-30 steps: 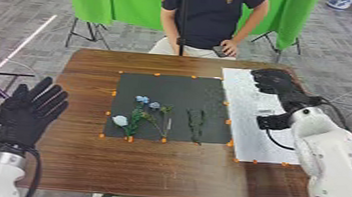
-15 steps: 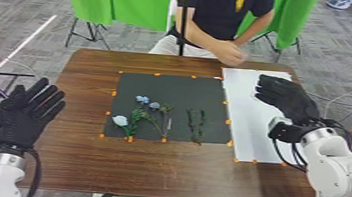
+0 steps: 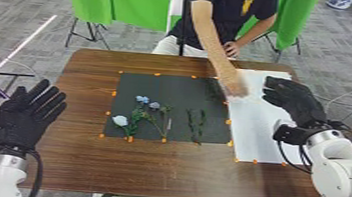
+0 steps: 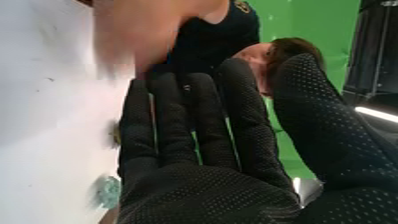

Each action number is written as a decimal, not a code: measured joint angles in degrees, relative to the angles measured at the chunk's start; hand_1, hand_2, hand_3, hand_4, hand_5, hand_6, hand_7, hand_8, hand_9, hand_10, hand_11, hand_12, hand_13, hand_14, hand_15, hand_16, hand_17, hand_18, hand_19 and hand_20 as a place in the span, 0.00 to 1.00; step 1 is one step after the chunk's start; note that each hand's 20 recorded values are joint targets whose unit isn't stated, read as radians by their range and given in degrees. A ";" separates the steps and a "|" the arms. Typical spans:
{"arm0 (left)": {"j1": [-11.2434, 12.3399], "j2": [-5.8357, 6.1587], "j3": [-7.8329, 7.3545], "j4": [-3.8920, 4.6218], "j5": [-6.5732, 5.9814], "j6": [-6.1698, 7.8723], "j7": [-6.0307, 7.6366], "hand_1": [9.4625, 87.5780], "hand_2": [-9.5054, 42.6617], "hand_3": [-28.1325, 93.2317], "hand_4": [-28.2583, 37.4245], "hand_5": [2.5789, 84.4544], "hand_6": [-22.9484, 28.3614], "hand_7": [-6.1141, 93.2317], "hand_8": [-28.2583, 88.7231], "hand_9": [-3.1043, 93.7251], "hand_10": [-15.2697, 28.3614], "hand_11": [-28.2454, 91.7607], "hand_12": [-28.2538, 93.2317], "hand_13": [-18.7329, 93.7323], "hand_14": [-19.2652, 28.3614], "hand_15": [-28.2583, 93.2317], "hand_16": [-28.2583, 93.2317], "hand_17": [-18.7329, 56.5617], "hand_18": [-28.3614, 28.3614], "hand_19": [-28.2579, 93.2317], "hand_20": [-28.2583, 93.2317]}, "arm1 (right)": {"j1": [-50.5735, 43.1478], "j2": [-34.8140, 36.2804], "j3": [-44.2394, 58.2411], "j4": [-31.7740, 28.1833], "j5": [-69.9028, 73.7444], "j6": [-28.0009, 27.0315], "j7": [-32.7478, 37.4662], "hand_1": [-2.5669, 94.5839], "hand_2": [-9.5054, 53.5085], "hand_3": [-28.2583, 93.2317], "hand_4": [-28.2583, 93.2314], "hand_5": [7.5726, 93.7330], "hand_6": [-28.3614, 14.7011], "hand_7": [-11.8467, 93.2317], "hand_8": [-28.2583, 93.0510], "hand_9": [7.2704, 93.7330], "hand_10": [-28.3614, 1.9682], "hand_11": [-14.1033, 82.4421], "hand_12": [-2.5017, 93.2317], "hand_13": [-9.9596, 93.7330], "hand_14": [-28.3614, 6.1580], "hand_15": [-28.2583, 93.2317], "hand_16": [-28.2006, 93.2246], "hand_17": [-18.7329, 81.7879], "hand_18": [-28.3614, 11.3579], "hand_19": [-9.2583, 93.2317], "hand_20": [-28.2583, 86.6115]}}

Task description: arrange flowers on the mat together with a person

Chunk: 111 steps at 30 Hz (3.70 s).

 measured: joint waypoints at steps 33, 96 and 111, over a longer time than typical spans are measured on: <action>0.90 -0.87 -0.19 -0.20 -0.87 0.01 0.26 0.23 0.45 0.80 0.00 0.51 0.59 0.17 0.17 0.45 0.70 0.37 0.31 0.45 0.74 0.46 0.20 0.22 0.76 0.47 0.33 | 1.34 1.20 -7.74 2.09 -21.93 4.58 -7.06 0.36 0.11 0.89 0.01 0.42 0.59 0.31 0.11 0.31 0.48 0.25 0.14 0.32 0.38 0.40 0.28 0.27 0.33 0.51 0.28; 1.49 -1.87 -0.13 -0.17 -1.55 -0.45 0.15 0.23 0.46 0.80 0.00 0.51 0.59 0.17 0.17 0.45 0.69 0.37 0.31 0.45 0.74 0.47 0.20 0.22 0.76 0.47 0.33 | 22.24 11.94 -18.61 31.03 -73.72 0.50 -2.97 0.65 0.00 0.77 0.00 0.67 0.73 0.53 0.15 0.73 0.65 0.34 0.48 0.65 0.66 0.66 0.58 0.45 0.24 0.79 0.54; 1.73 -1.87 -0.10 -0.17 -1.56 -0.50 0.06 0.23 0.46 0.80 0.00 0.51 0.59 0.17 0.17 0.45 0.69 0.37 0.31 0.45 0.75 0.47 0.20 0.22 0.76 0.47 0.33 | 19.45 11.54 -26.58 13.41 -66.70 1.83 -9.84 0.62 0.00 0.79 0.00 0.64 0.72 0.51 0.15 0.72 0.66 0.30 0.47 0.63 0.65 0.65 0.55 0.43 0.25 0.77 0.52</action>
